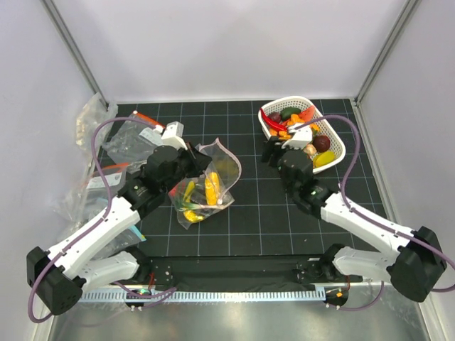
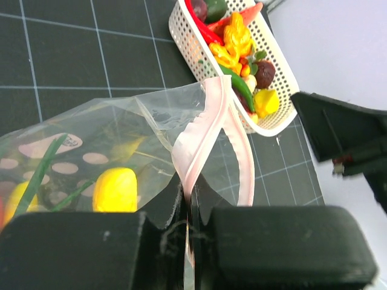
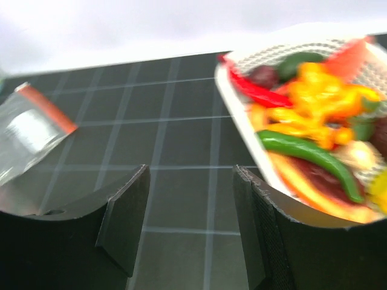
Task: Place the food in the zip-top bag and seal the zipper
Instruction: Adjust the bin at the center of the board.
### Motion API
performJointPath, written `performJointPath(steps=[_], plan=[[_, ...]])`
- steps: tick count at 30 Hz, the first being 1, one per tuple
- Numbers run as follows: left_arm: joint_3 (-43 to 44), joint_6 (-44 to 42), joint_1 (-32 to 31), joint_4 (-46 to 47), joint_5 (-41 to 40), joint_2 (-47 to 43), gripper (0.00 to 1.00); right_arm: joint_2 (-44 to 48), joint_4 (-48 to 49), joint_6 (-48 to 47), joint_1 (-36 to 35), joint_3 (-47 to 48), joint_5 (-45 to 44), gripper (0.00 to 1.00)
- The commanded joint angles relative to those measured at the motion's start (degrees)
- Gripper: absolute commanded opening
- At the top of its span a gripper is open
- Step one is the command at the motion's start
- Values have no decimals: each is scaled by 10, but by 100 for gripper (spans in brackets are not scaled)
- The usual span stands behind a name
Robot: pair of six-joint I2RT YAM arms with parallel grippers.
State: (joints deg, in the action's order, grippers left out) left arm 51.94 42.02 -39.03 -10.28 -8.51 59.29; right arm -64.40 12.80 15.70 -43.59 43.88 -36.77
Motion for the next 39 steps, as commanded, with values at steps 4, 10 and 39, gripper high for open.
performJointPath(steps=[4,10,39], plan=[[-1,4,-1,55,-17,0,7,18,-65,136,155,10,69,69],[-1,7,-1,56,-5,7,7,-7,-94,269,192,-18,-53,100],[2,10,-2,62,7,16,7,-203,-197,339,284,99,150,100]])
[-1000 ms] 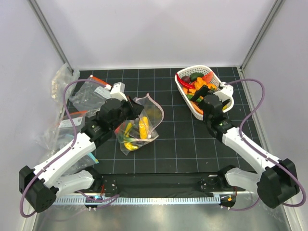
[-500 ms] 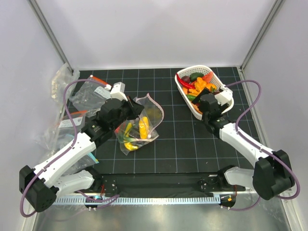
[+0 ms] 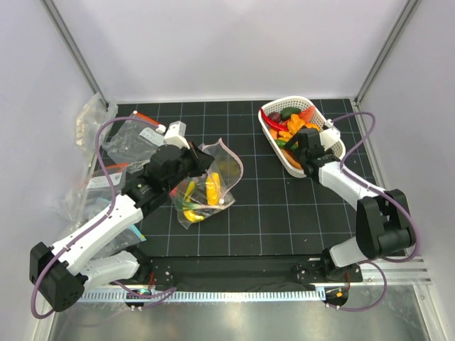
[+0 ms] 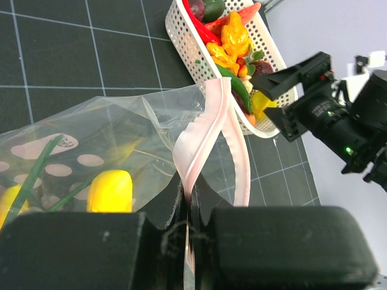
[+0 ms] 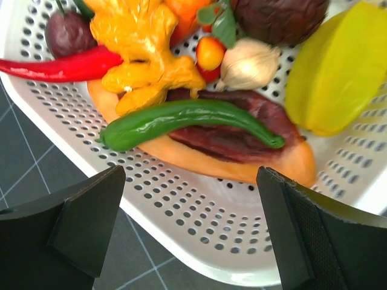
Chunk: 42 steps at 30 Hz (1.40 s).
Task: Place the food in the zip-top bag and seal the zipper
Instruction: Adjust the bin at the center of the board.
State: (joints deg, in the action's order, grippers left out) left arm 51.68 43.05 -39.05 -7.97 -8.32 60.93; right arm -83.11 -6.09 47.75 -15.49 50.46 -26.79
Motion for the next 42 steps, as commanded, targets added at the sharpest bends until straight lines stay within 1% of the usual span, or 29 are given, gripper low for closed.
performJointPath(steps=[1,5,6,8,9,11,12,13,14,15,17,19,22,23,25,26,29,30,33,38,39,42], plan=[[4,-1,-2,38,4,-1,7,-24,-11,26,5,36,60,100],[3,-1,-1,38,3,-3,8,-78,-42,77,5,57,108,99],[2,-1,-1,38,2,-3,8,-85,-30,101,5,53,138,99],[3,0,-2,38,3,-2,8,-89,2,119,1,27,169,98],[3,-2,-1,38,3,-2,8,-84,17,132,-4,20,169,98],[4,-1,-2,38,3,-2,8,-72,26,126,-16,11,154,97],[4,-1,-2,38,3,-1,8,-60,16,114,-33,13,141,97],[4,-1,-1,38,2,-1,8,-53,9,109,-42,18,105,97],[3,-1,-1,38,3,-2,8,-46,7,102,-52,18,89,97],[3,-1,-1,38,2,-2,8,-36,10,93,-69,18,77,97],[3,-1,-1,39,4,-1,8,-35,1,73,-82,32,58,97],[3,-1,-1,39,4,0,8,-37,-9,42,-89,49,58,97],[3,-1,-1,39,3,-1,8,-36,-24,17,-89,64,32,97],[3,-1,-1,39,3,0,8,-32,-23,-16,-89,66,10,96],[4,-1,-1,39,4,-2,8,-30,-33,-44,-89,80,-15,96],[4,-1,-2,39,4,-2,8,-31,-38,-80,-89,87,-26,96],[4,-1,-2,39,5,0,8,-30,-65,-126,-82,117,-27,96],[4,-1,-1,39,4,0,8,-28,-66,-166,-80,121,-6,97],[3,-1,-2,39,6,0,8,-14,-69,-226,-78,132,9,97],[3,0,-2,40,8,-1,8,-15,-108,-256,-66,158,13,95],[3,0,-1,39,8,-1,8,-22,-137,-256,-61,169,14,95],[3,0,-1,40,7,-4,8,-67,-174,-258,-60,206,15,95]])
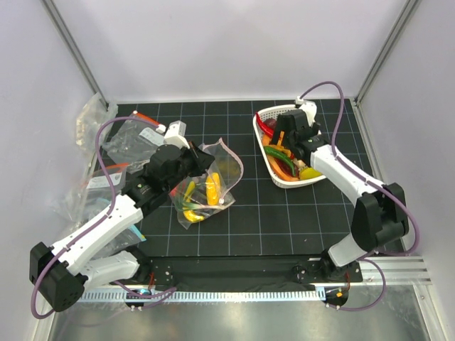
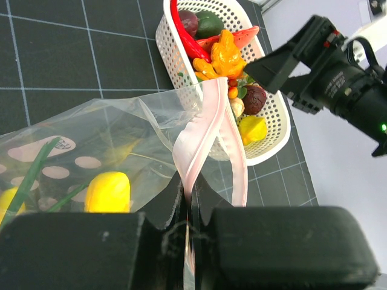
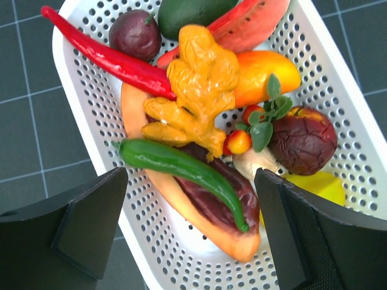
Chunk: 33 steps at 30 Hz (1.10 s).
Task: Place the food in the zip-top bag and seal the zipper
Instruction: Adjust the bin at the center of the board, then pick up the fake vegetable from the bin.
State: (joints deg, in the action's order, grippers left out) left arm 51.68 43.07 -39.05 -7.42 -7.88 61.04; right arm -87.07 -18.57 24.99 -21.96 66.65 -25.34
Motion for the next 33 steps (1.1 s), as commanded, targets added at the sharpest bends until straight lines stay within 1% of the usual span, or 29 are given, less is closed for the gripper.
performJointPath(steps=[1,4,8,17,23,27,28,29,30,31,33], plan=[[3,0,-2,34,2,-5,8,-38,-51,-33,6,46,4,95],[4,0,-2,34,2,-5,8,-71,-59,-44,5,59,24,95],[3,-1,-1,34,3,-5,8,-102,-62,-58,5,70,22,95],[4,0,-1,34,3,-4,8,-151,-49,-93,6,78,44,95],[4,0,-1,34,3,-3,8,-217,-60,-101,9,109,50,95],[4,0,-1,34,3,-3,8,-235,-74,-101,12,125,51,76],[3,0,-2,34,3,-5,8,-232,-74,-101,12,125,55,66],[3,0,-1,34,2,-5,8,-221,-72,-101,12,124,60,60],[4,-1,-1,34,2,-5,8,-213,-71,-102,12,116,64,51],[3,0,-2,34,3,-4,8,-205,-68,-101,12,111,69,47],[4,1,-1,34,4,-5,8,-175,-63,-97,12,102,79,45]])
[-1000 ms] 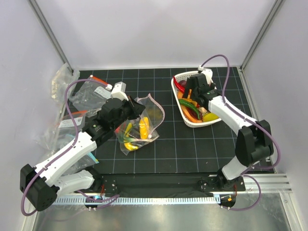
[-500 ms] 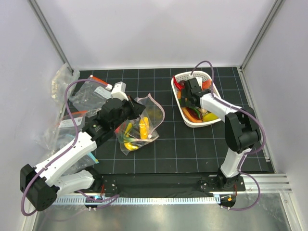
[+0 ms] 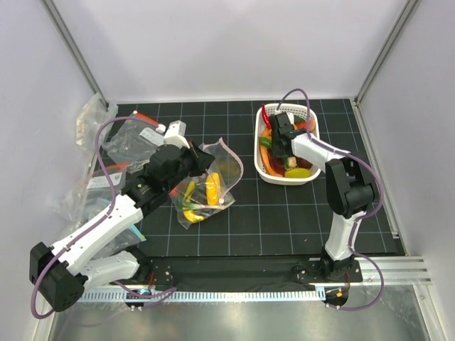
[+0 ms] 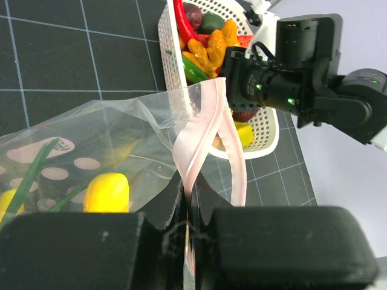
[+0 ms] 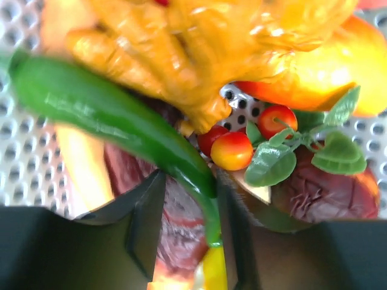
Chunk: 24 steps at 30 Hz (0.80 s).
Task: Place the food in the zip-top bag and seal the zipper
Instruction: Pick up the fake vegetable from the bin.
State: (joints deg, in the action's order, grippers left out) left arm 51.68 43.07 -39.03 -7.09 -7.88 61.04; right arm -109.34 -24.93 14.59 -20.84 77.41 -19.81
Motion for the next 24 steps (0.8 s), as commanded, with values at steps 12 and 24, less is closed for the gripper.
performJointPath(steps=[12,24], plan=[[3,2,-2,30,5,0,8,204,56,13,0,-96,87,30],[6,2,-2,32,11,8,8,242,76,13,1,-122,104,22]])
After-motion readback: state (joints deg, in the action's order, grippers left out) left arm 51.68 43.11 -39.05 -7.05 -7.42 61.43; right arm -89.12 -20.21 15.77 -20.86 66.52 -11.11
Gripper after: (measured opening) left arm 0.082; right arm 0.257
